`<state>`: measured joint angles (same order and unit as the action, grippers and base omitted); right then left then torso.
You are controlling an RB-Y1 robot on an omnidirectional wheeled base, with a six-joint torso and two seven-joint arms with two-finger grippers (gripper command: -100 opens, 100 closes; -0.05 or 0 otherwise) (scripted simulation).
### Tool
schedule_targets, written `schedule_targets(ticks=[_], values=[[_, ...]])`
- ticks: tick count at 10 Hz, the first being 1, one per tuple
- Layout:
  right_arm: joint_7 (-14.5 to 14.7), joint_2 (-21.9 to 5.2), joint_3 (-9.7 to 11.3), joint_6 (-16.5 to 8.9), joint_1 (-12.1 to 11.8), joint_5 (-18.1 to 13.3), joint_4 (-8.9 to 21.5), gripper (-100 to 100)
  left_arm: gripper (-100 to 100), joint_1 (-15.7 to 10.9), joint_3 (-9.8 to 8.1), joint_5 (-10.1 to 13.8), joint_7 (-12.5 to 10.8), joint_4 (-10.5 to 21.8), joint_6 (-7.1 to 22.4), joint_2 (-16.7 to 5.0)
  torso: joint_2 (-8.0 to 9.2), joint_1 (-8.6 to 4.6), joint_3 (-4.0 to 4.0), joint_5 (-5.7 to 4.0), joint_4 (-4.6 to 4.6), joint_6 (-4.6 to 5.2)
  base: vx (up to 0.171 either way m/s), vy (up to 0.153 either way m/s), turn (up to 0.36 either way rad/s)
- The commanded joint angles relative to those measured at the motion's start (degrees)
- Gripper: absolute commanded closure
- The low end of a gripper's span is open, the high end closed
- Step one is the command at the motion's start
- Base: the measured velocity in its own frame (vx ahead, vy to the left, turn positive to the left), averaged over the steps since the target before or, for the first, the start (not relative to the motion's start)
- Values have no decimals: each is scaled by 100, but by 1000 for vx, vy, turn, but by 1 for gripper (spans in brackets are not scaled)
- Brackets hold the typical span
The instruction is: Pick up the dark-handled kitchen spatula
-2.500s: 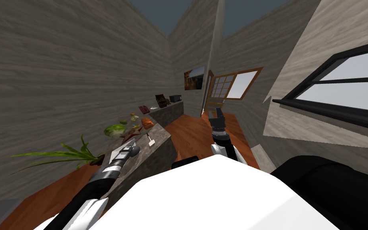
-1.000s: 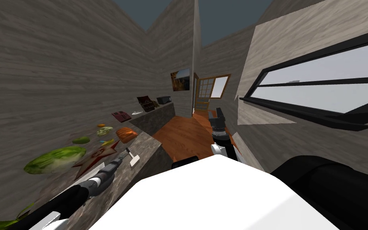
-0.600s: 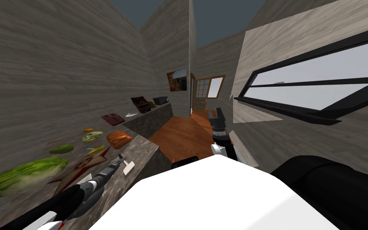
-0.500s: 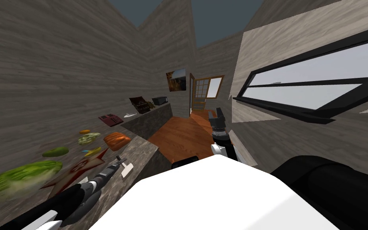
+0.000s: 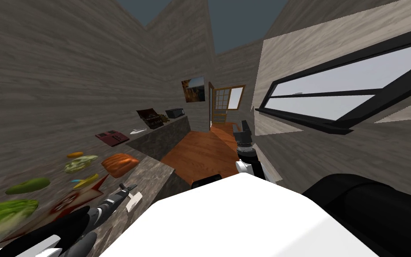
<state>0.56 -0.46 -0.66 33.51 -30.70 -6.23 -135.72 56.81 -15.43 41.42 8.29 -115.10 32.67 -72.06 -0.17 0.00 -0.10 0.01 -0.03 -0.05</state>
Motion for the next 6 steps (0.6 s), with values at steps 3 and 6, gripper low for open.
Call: schedule_targets(ticks=[3,6], values=[[0,0,0,0,0,0,0,0,-100,123,158,438,-149,195,328,-537,4,0,2,0,1,-1,34,12,-108],[0,0,0,0,0,0,0,0,-100,204,302,713,-271,317,534,-955,2,-1,1,0,1,-2,36,13,-78]])
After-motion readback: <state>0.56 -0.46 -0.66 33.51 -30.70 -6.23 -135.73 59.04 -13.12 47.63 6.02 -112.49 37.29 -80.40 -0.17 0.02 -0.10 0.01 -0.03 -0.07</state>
